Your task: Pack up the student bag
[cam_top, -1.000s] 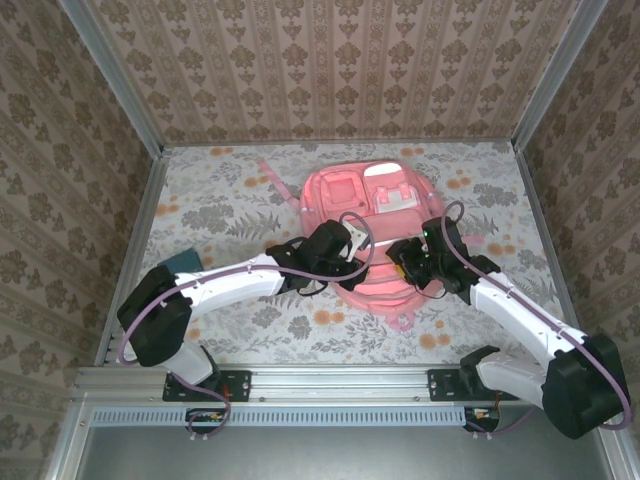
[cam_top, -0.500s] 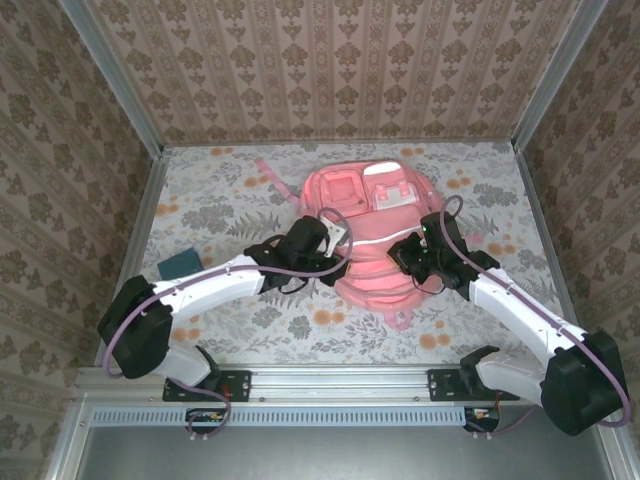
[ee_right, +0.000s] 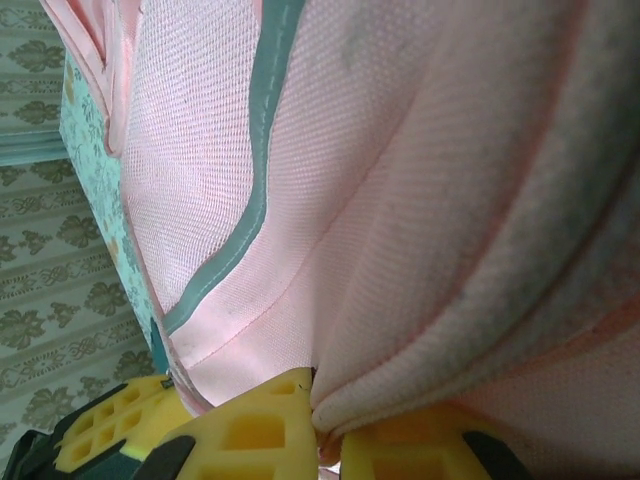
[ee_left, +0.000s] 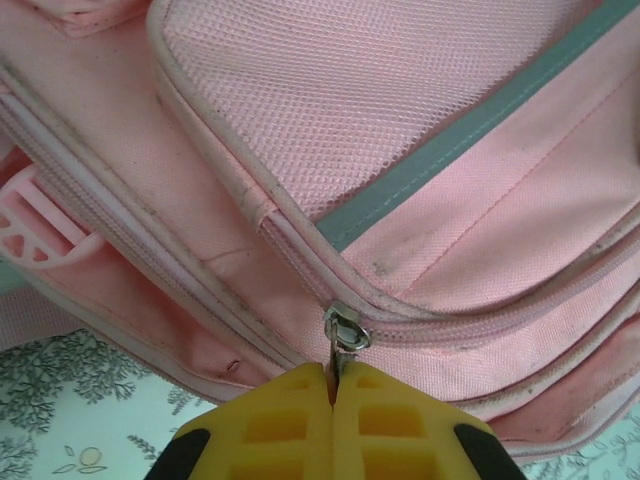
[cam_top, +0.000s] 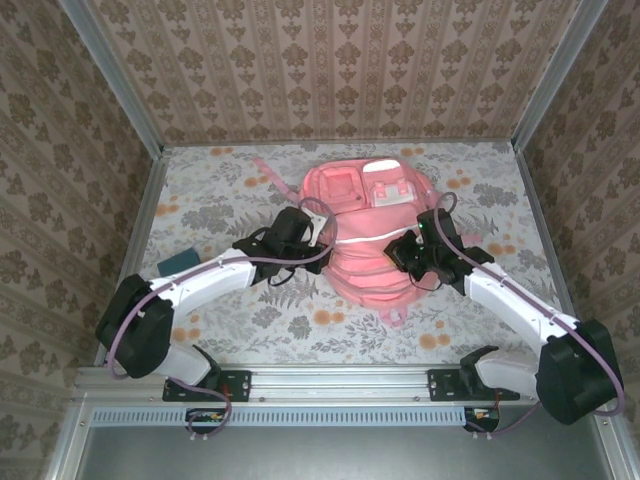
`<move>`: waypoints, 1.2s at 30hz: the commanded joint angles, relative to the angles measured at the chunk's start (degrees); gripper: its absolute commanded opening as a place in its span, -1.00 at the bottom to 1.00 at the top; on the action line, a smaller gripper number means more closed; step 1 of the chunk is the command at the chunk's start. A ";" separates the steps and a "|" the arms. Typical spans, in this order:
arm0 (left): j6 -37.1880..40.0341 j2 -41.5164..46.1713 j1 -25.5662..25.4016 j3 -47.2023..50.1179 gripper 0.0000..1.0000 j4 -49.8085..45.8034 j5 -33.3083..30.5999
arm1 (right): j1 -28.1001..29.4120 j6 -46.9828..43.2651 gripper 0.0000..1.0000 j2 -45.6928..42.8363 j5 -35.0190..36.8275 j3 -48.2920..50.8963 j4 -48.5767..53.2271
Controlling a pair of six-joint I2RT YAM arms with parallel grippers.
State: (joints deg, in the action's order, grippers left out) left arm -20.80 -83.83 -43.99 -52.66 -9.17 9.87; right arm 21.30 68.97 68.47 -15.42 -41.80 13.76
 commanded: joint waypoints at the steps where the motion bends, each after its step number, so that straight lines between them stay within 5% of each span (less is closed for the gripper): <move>1: -0.59 -2.44 3.39 -2.99 -0.85 -2.59 -8.25 | 0.02 -2.07 -0.82 2.11 0.33 -1.96 -1.87; 4: -1.62 -3.52 5.30 -3.79 -0.71 -2.53 -9.36 | 0.46 -1.93 -0.81 3.45 -0.83 -2.27 -3.49; 8: -2.21 -1.74 7.76 -3.68 -0.26 -3.25 -9.50 | 0.55 -1.97 -0.73 4.36 -1.50 -2.89 -3.49; 10: -2.34 0.48 8.83 -3.09 -0.04 -3.99 -9.66 | 0.50 -2.35 -0.57 4.56 -2.06 -3.49 -2.86; 13: -2.82 4.56 10.98 -1.83 0.22 -6.64 -11.43 | 0.58 -3.95 -0.05 4.42 -2.28 -4.48 -0.77; 18: -5.40 11.19 16.56 0.70 0.77 -14.73 -23.65 | 0.77 -9.53 0.54 1.41 -0.37 -5.00 1.81; 23: -9.51 14.30 30.11 3.81 0.91 -20.30 -24.28 | 0.79 -14.73 0.72 -1.68 0.83 -5.98 4.15; 29: -14.15 12.00 46.49 6.59 0.94 -16.94 -11.52 | 0.77 -16.66 0.80 -3.34 0.57 -6.74 4.76; 36: -13.16 2.63 51.37 2.75 0.98 -14.09 -8.41 | 0.92 -17.49 0.81 -3.87 -0.93 -6.97 4.38</move>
State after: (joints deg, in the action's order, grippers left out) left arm -33.45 -78.56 6.42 -47.29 -24.71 -1.78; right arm 21.82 53.10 65.93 -15.68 -47.18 16.73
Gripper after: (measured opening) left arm 0.990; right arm 0.905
